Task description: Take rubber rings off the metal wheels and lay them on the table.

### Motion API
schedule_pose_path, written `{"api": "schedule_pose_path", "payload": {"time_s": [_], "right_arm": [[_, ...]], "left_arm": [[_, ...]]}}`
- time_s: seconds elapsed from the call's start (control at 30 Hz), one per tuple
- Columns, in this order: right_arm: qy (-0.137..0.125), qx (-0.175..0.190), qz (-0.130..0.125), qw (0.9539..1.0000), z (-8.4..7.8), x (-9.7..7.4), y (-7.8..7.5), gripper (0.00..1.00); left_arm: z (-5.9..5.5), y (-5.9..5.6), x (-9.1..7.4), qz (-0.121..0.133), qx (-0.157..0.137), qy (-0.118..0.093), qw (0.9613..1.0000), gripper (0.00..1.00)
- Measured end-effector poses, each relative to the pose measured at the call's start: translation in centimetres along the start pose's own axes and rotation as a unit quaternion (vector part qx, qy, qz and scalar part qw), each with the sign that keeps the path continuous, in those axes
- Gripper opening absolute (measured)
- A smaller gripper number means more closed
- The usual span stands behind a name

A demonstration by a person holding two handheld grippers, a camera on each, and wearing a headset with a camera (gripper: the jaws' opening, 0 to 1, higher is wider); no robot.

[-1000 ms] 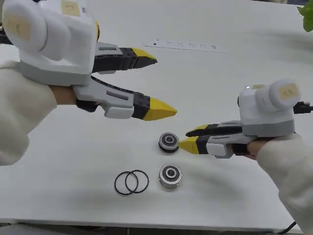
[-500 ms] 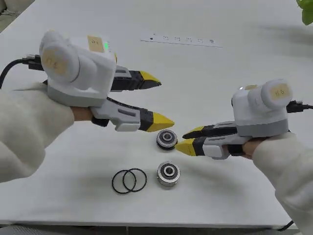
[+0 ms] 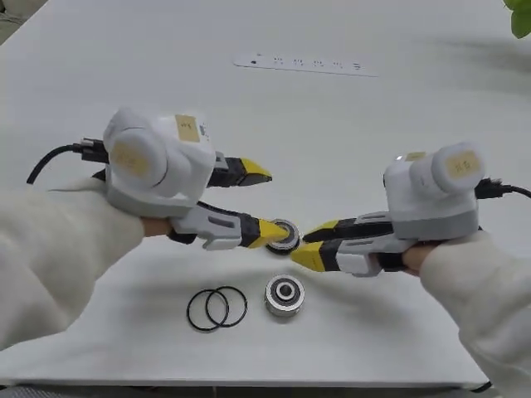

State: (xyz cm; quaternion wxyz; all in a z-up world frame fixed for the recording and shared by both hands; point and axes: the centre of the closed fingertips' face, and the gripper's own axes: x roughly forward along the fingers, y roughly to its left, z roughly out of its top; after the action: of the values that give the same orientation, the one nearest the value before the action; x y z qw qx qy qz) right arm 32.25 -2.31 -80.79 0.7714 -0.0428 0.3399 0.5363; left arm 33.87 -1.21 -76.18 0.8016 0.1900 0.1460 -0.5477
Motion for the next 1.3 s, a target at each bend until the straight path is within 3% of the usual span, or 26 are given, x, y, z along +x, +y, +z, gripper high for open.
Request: {"api": "schedule_pose_path", "payload": {"time_s": [0.2,0.37,0.63,1.3], "right_arm": [[-0.003,-0.011,-0.006,0.9999,0.1,0.1,-0.3,0.21],[-0.009,-0.023,-0.006,0.9997,0.4,0.1,-0.2,0.21],[-0.011,-0.036,-0.007,0.9993,0.6,0.2,0.2,0.2],[-0.012,-0.049,-0.01,0.9987,0.8,0.3,0.3,0.21]], "left_arm": [[-1.1,-0.5,0.6,-0.006,-0.009,0.01,0.9999,0.38],[-1.2,-0.6,0.8,-0.005,-0.017,0.006,0.9998,0.29],[-2.0,-1.1,1.3,-0.013,-0.027,0.012,0.9995,0.25],[-2.2,-1.3,1.6,-0.02,-0.059,0.011,0.998,0.16]]}}
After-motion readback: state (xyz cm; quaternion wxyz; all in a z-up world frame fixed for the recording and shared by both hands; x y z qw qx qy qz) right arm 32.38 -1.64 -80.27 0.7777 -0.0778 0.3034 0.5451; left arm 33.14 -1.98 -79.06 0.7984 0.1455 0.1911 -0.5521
